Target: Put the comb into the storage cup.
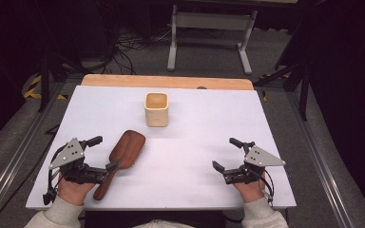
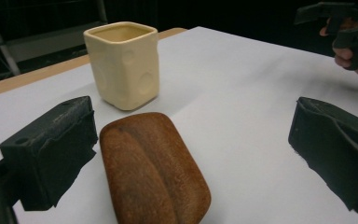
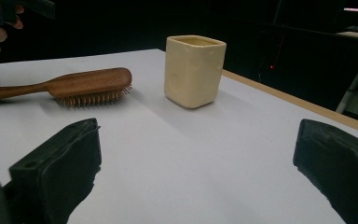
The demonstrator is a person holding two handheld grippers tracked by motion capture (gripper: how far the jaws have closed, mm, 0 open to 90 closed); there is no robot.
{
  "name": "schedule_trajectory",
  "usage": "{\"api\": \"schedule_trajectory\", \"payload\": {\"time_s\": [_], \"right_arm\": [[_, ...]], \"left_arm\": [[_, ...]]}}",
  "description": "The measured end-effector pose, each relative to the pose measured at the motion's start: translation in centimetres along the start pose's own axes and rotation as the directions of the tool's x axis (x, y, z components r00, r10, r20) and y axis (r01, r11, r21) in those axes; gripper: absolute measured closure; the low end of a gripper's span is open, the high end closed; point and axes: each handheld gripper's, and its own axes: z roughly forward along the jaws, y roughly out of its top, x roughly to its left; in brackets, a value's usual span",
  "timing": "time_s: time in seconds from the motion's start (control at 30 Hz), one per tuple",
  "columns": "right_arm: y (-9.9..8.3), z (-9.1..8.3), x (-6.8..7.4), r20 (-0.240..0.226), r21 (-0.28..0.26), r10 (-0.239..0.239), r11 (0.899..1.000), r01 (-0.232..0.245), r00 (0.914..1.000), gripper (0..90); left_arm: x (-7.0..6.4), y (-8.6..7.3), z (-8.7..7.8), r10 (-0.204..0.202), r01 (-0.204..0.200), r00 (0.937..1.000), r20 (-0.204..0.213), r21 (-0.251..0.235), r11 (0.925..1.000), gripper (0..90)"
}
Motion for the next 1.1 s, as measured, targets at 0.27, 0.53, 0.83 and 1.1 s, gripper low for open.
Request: {"api": "schedule_trajectory", "payload": {"time_s": [0.27,0.53,0.83,1.1], "right_arm": [[0.0,0.1,0.0,-0.003,0.009,0.002,1.000,-0.002,1.0000,1.4],[0.0,0.0,0.1,-0.008,0.010,-0.003,1.000,0.003,1.0000,1.6],[-0.1,0.1,0.1,-0.016,0.011,-0.002,1.000,0.003,0.9999,1.6],[-0.1,0.2,0.2,-0.020,0.013,-0.006,1.000,0.006,0.9998,1.8]], "left_arm": [[-0.2,0.9,0.8,0.039,-0.044,0.9935,0.107,0.046,0.9980,15.4],[-0.6,1.1,1.7,0.051,-0.107,0.9662,0.253,0.214,0.9710,73.1],[-1.0,1.4,2.5,0.088,-0.205,0.9499,0.300,0.382,0.9012,90.0],[-1.2,1.2,3.4,0.114,-0.268,0.9444,0.308,0.523,0.8090,90.0]]}}
